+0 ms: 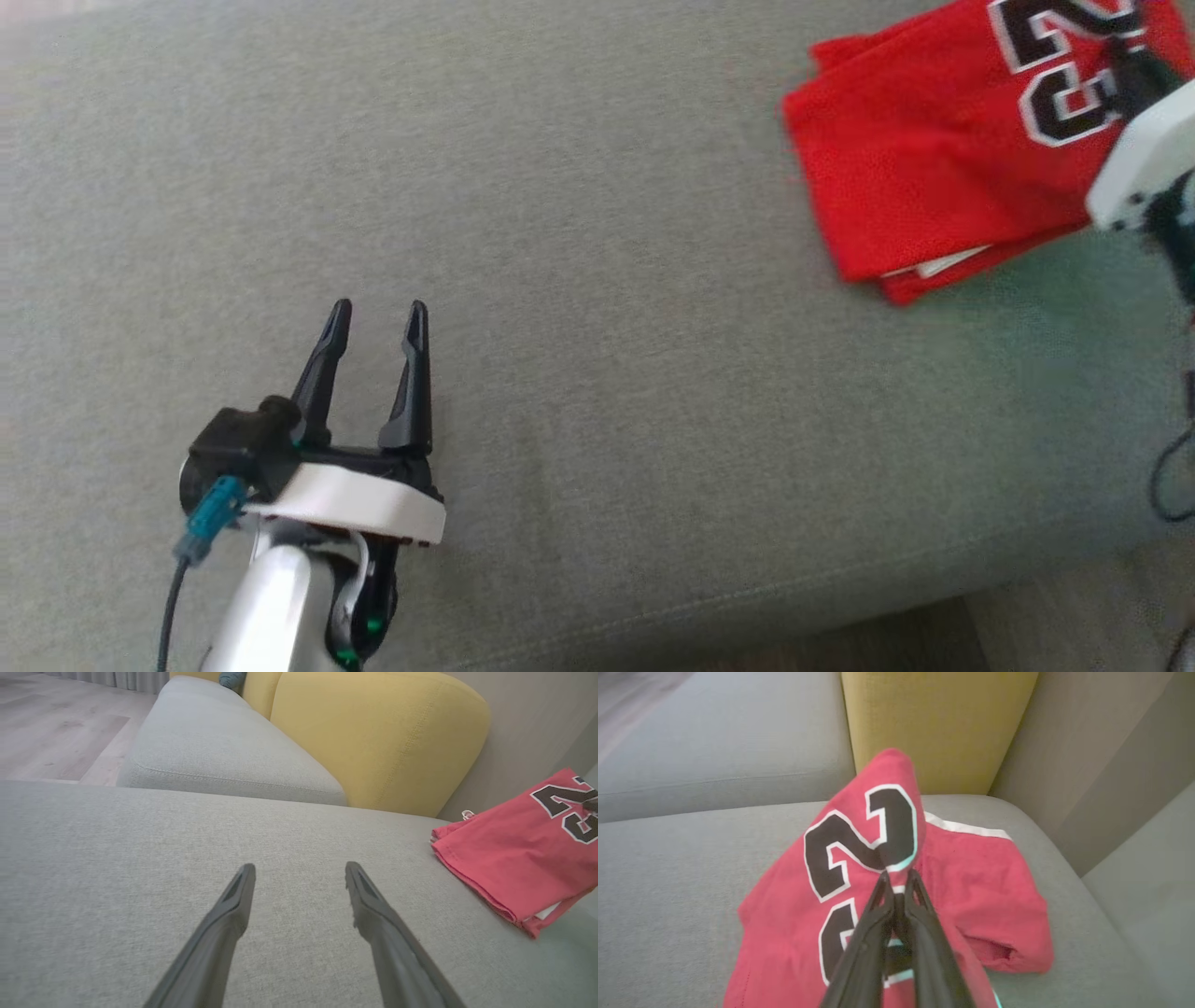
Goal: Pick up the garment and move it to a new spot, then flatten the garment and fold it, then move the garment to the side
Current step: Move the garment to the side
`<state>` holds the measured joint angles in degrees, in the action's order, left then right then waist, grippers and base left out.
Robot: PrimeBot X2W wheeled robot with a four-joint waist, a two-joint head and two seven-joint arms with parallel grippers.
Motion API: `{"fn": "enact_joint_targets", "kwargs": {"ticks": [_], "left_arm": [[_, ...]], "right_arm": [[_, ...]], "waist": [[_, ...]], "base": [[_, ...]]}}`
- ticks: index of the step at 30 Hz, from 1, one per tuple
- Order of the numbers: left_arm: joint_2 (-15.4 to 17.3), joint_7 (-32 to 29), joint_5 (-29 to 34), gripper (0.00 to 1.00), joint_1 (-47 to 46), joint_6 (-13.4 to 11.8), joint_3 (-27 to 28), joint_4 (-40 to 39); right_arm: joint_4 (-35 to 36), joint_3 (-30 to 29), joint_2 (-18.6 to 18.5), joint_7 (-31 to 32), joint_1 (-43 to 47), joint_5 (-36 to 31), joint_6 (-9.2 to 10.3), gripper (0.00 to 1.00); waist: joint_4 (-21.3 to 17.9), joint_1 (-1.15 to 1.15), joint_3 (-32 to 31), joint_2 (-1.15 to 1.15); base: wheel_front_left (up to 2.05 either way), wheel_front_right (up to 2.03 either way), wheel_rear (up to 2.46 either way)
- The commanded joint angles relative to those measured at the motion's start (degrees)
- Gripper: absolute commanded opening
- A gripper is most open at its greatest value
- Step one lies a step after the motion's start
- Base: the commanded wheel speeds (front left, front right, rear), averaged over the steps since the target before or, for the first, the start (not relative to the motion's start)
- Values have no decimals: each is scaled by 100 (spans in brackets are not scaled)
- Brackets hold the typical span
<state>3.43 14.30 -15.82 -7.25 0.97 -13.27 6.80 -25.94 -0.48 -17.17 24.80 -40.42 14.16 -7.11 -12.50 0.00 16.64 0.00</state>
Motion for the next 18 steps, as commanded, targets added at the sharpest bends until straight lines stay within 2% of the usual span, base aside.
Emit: {"fn": "enact_joint_targets", "kwargs": {"ticks": [1,11,18], "left_arm": [[8,67,-36,100,-72,-20,136,-203],[-26,69,-34,100,-91,-4,66,-333],[-36,69,0,100,-123,2,71,-366]], "right_arm": [[107,-32,-241,45,-294,-136,-37,0],[-195,-404,-1118,163,-752,-861,-37,0],[-178,-396,-1246,-74,-873,-1390,-37,0]], "waist": [[134,0,22,0],[487,0,193,0],[565,0,359,0]], "base": [[0,0,0],[0,0,0],[0,0,0]]}}
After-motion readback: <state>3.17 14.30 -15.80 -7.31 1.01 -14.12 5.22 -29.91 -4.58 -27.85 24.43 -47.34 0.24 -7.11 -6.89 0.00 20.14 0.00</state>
